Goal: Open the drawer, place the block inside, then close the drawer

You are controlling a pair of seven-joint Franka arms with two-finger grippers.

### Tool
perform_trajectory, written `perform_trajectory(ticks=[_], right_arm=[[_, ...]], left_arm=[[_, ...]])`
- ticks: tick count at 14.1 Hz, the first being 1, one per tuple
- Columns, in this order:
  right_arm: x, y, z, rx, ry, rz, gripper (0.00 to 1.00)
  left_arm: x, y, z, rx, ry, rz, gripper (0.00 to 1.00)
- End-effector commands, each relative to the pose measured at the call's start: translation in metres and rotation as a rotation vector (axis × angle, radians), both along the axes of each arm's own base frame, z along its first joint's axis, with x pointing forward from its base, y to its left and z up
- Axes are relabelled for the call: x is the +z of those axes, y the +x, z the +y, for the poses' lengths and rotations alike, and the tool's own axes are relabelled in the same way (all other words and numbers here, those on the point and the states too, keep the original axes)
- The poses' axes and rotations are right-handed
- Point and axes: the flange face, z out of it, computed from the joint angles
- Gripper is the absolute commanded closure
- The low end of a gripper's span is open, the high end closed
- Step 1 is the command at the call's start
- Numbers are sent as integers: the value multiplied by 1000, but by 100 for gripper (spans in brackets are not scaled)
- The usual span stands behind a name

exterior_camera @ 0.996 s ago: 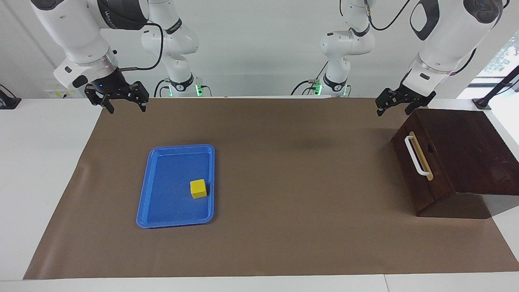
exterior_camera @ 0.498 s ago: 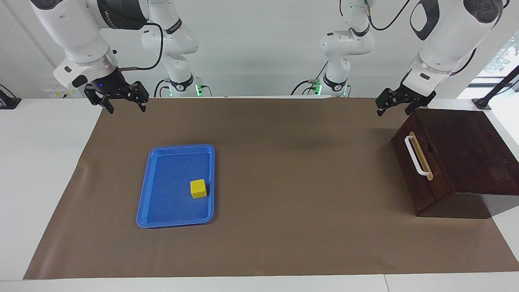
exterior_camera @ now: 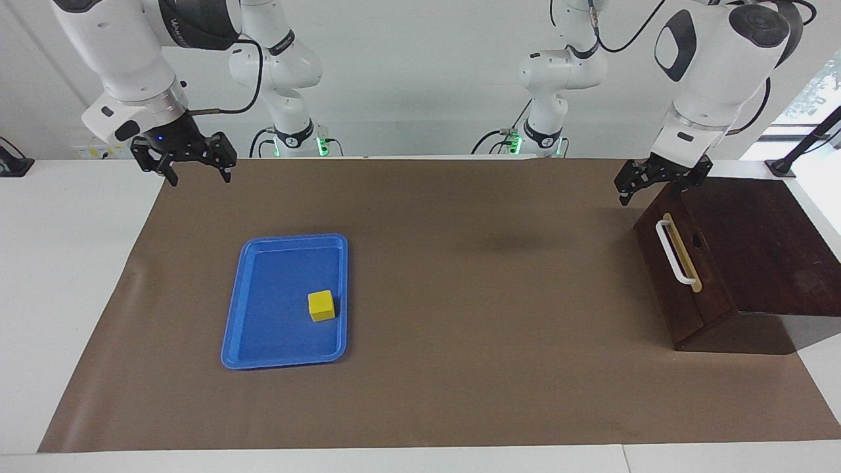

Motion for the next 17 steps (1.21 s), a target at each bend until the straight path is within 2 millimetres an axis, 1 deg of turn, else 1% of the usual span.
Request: perform_trajectory(ticks=[1, 4, 6, 7, 8, 9, 10, 11, 12, 13, 15, 16, 17], right_arm=[[-3, -3, -4, -62, -9, -18, 0], [-14, -5, 7, -223, 44, 5, 0], [-27, -1, 11, -335, 88, 38, 0], [-41, 6, 12, -399, 119, 69, 0], [-53, 12, 13, -459, 140, 96, 0], [-72, 21, 15, -552, 174, 136, 0], [-89, 31, 16, -650, 206, 158, 0], [-109, 39, 18, -737, 213, 179, 0], [-128, 48, 21, -830, 226, 201, 0], [-146, 53, 23, -899, 251, 222, 0], [-182, 50, 27, -1080, 335, 266, 0], [-193, 52, 28, -1135, 345, 291, 0], [-208, 56, 24, -1166, 342, 321, 0]], left_arm=[[-23, -5, 9, -32, 80, -42, 0], [-57, 2, 14, -75, 167, -61, 0], [-88, 13, 17, -109, 212, -58, 0], [-102, 17, 18, -129, 235, -61, 0], [-116, 22, 24, -136, 245, -67, 0], [-128, 25, 36, -125, 243, -68, 0], [-143, 26, 38, -134, 242, -68, 0], [-151, 27, 45, -141, 248, -85, 0], [-157, 26, 61, -135, 259, -95, 0], [-163, 24, 63, -135, 260, -92, 0], [-172, 23, 62, -136, 254, -91, 0], [-180, 19, 61, -135, 251, -83, 0], [-186, 17, 59, -130, 244, -91, 0]])
